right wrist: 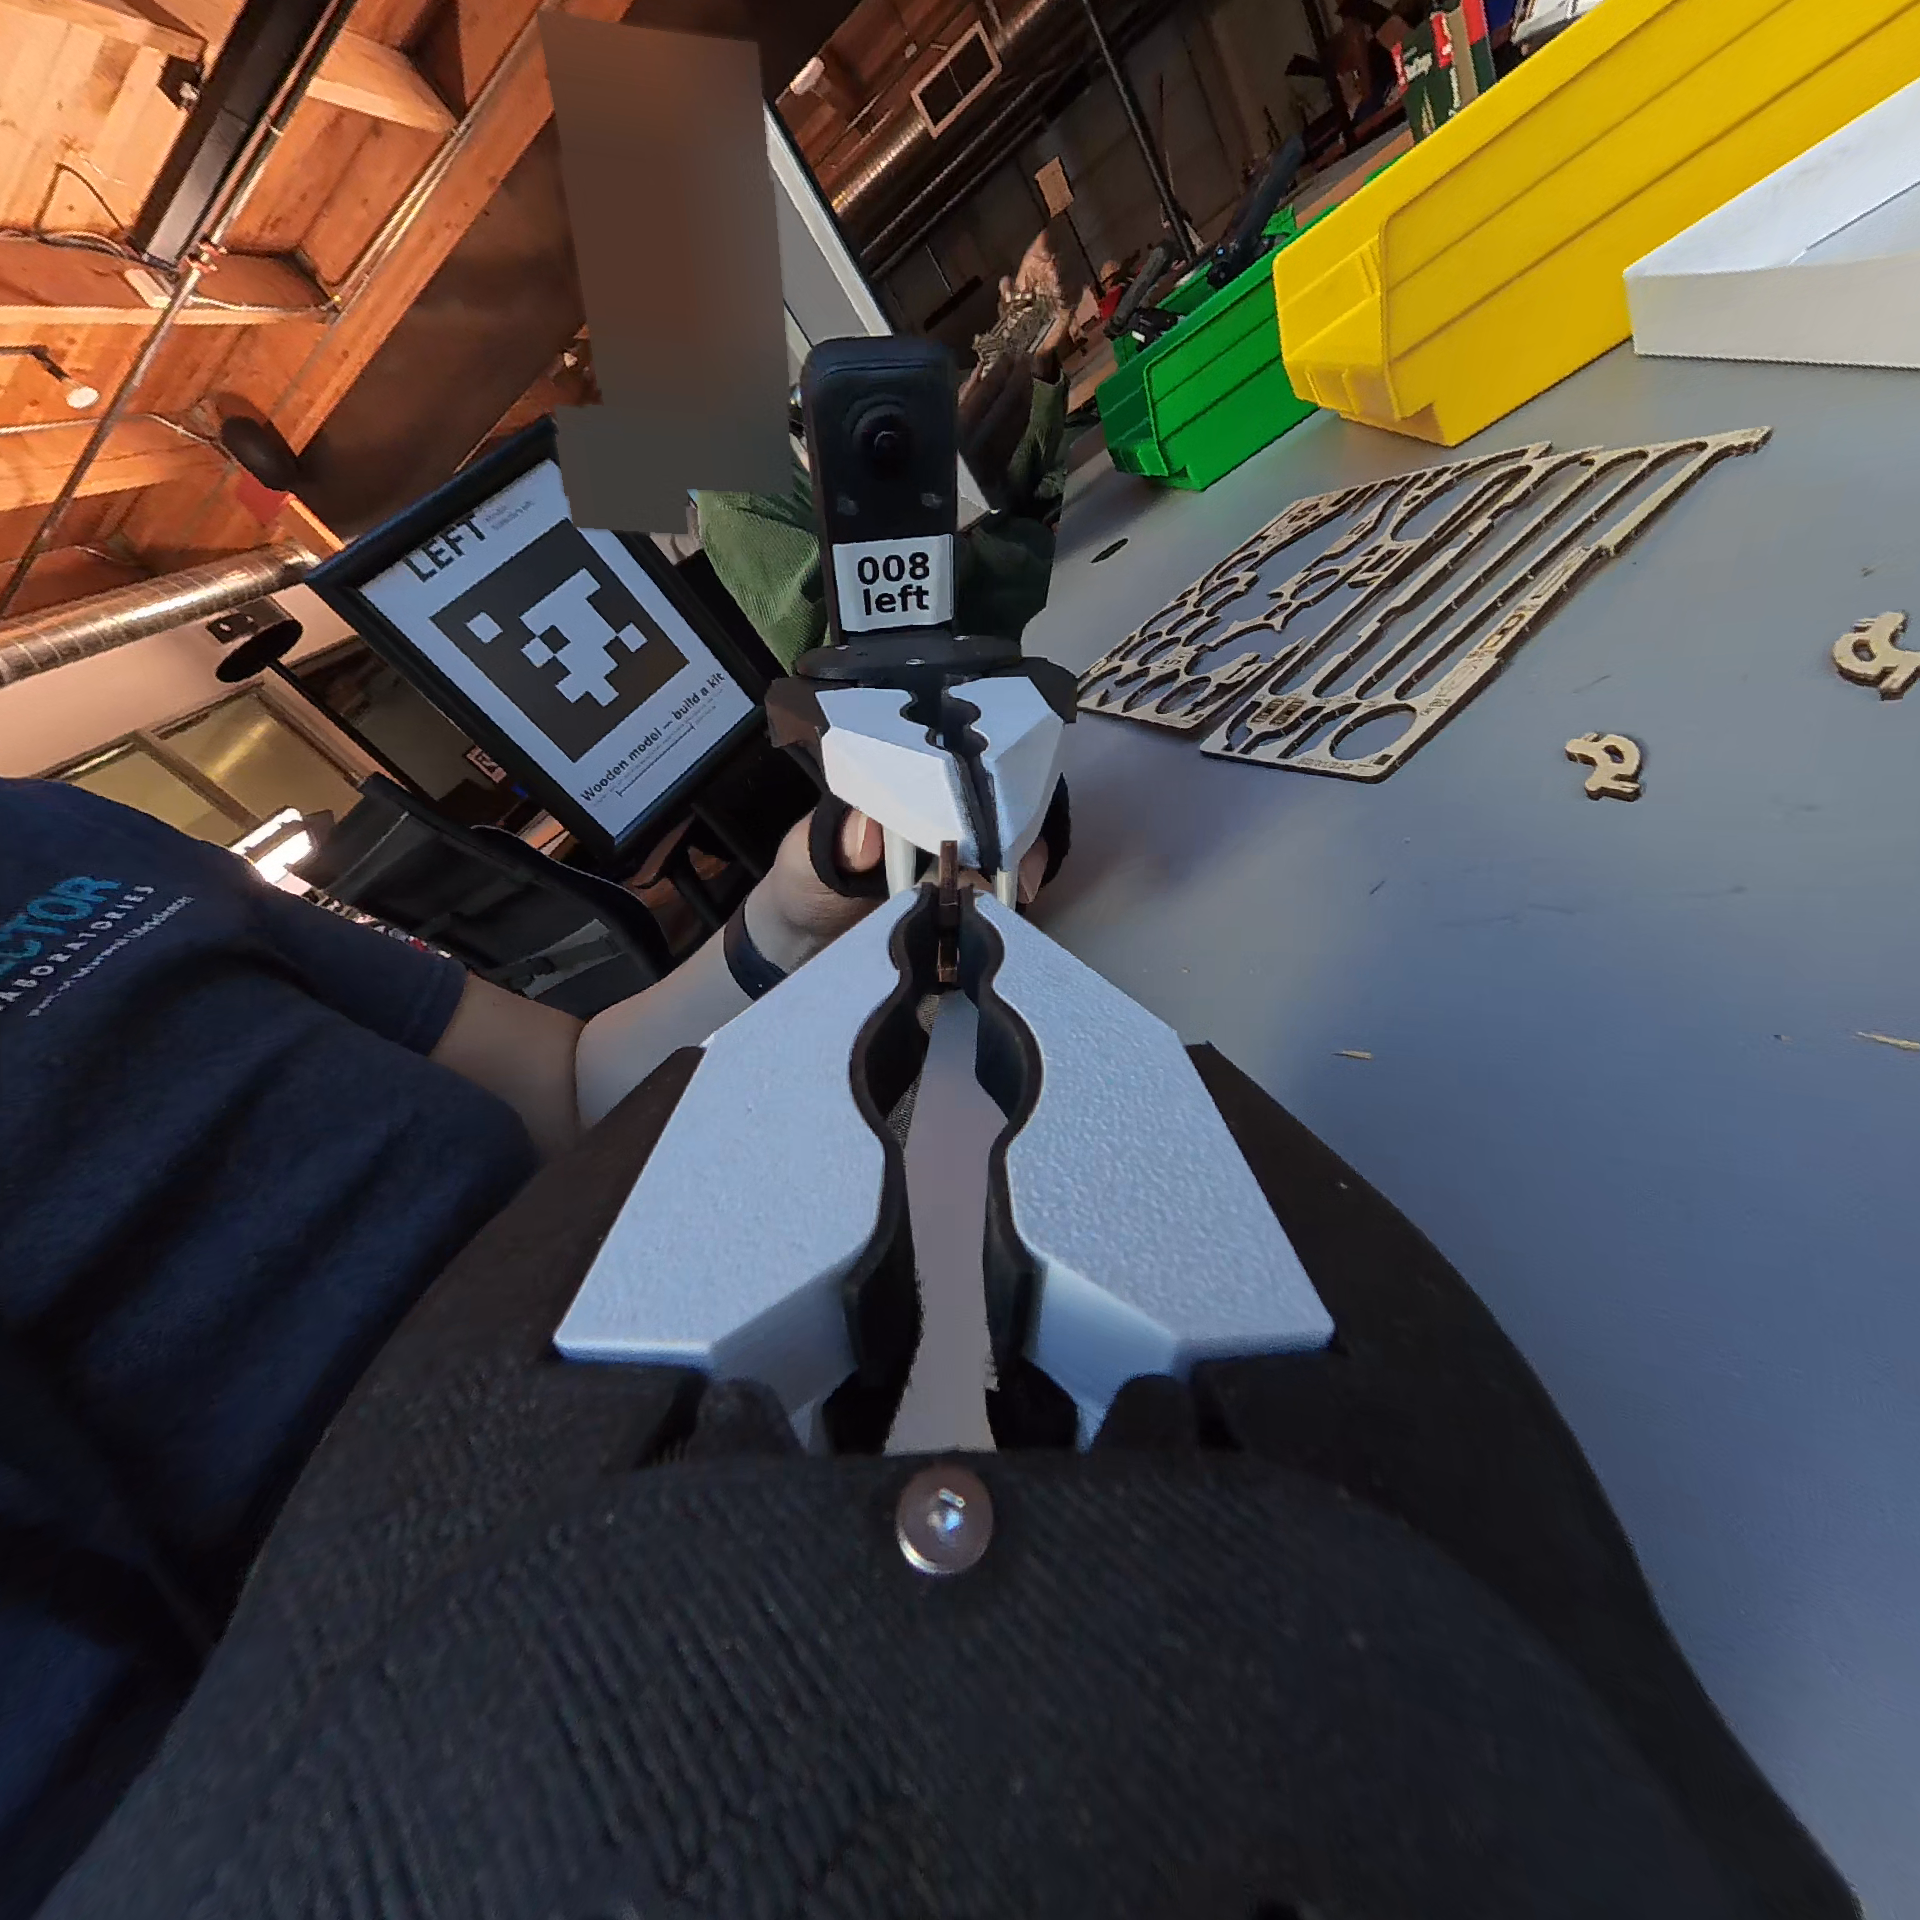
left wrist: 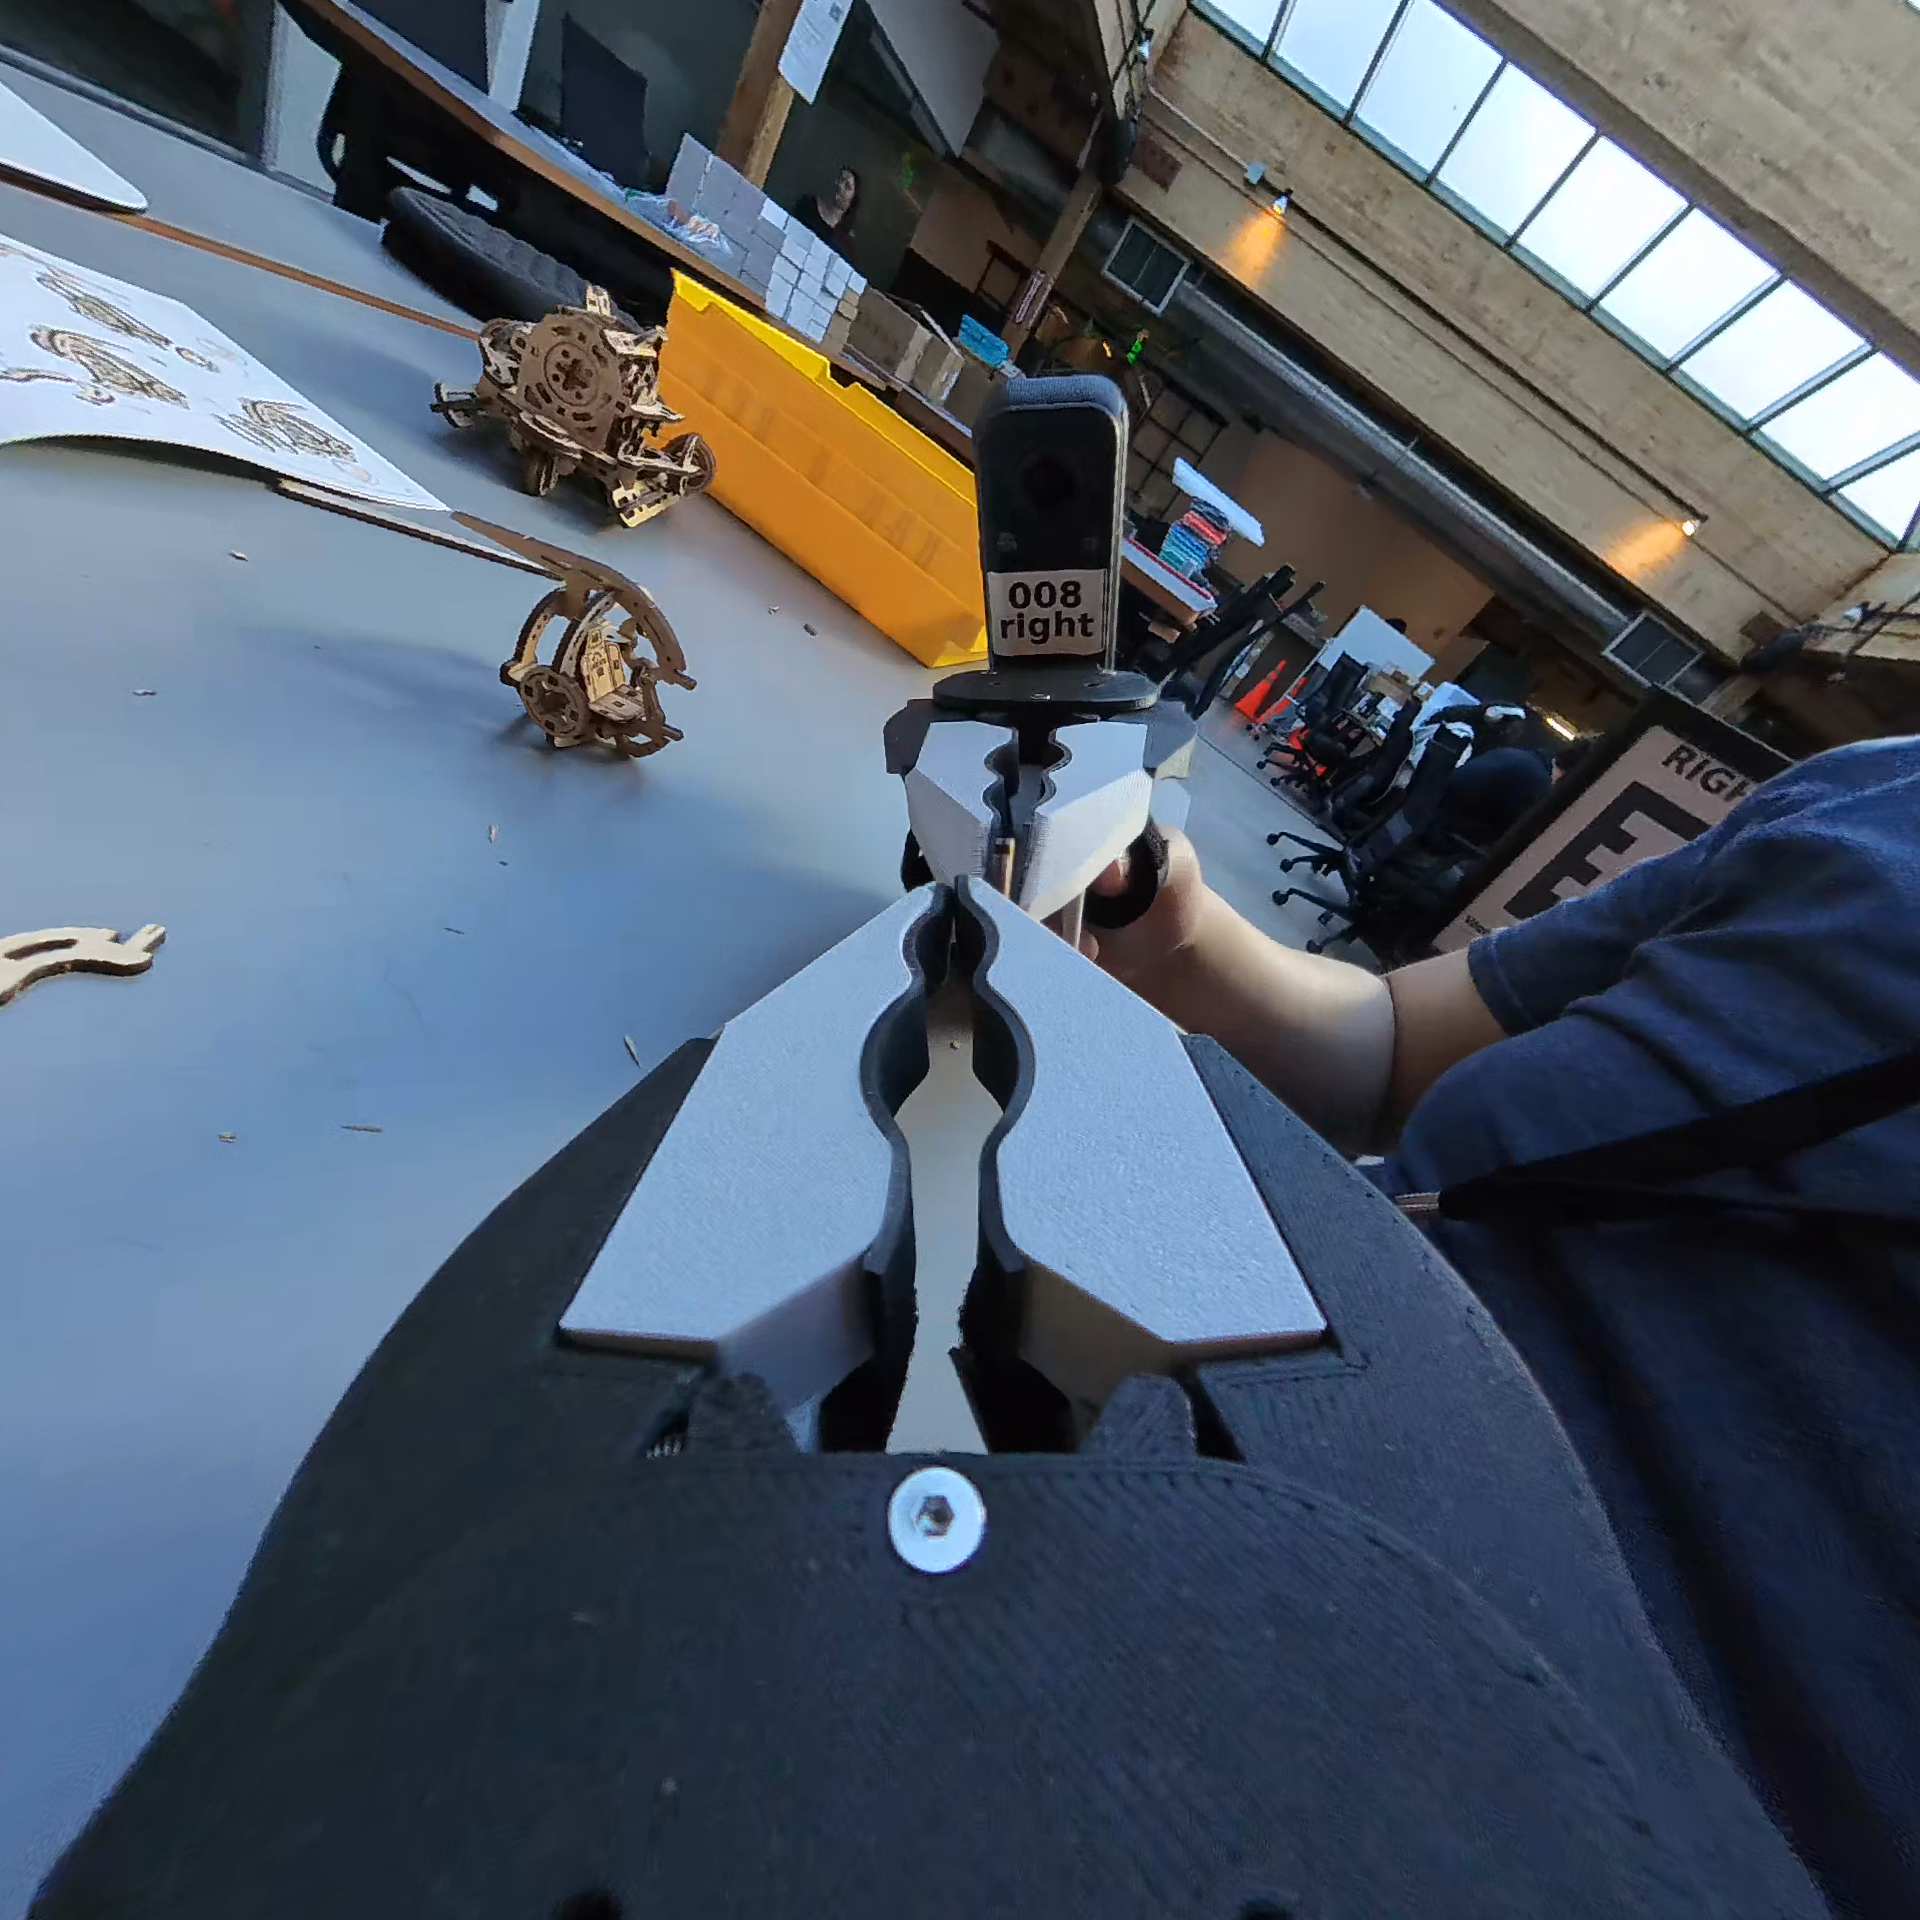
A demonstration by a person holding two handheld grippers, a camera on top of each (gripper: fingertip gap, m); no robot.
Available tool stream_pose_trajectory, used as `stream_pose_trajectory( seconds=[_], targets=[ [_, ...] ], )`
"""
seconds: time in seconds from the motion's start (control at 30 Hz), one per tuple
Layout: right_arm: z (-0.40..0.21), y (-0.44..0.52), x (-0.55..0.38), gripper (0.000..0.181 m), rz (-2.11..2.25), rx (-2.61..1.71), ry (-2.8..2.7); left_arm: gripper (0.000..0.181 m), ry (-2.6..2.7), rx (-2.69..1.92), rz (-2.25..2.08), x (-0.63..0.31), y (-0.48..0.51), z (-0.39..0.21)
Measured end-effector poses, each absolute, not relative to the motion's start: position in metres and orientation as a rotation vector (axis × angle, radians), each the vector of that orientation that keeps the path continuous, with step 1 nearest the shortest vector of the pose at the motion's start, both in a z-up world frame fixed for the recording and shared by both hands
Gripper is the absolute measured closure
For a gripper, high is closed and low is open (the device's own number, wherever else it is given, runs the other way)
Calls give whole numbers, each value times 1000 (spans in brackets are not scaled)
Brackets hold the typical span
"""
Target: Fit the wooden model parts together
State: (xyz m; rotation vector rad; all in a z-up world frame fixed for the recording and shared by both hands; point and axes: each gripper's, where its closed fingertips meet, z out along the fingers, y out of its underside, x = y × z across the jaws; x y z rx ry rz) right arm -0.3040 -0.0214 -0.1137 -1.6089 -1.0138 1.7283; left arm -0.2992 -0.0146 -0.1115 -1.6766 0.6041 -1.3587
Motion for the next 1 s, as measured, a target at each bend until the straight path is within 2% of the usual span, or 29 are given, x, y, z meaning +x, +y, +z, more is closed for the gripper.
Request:
stream_pose_trajectory(
  seconds=[0.17,0.4,1.0],
  targets=[
    [-111,-18,-300,181,1768,-1605,-954,169,586,-1659,-1377,-303,-17,-108],
    [-115,-22,-305,181,1788,-1626,-980,179,646,-1695,-1340,-297,-24,-114],
    [-116,-19,-305,181,1807,-1642,-958,180,614,-1707,-1403,-299,-21,-115]
  ],
)
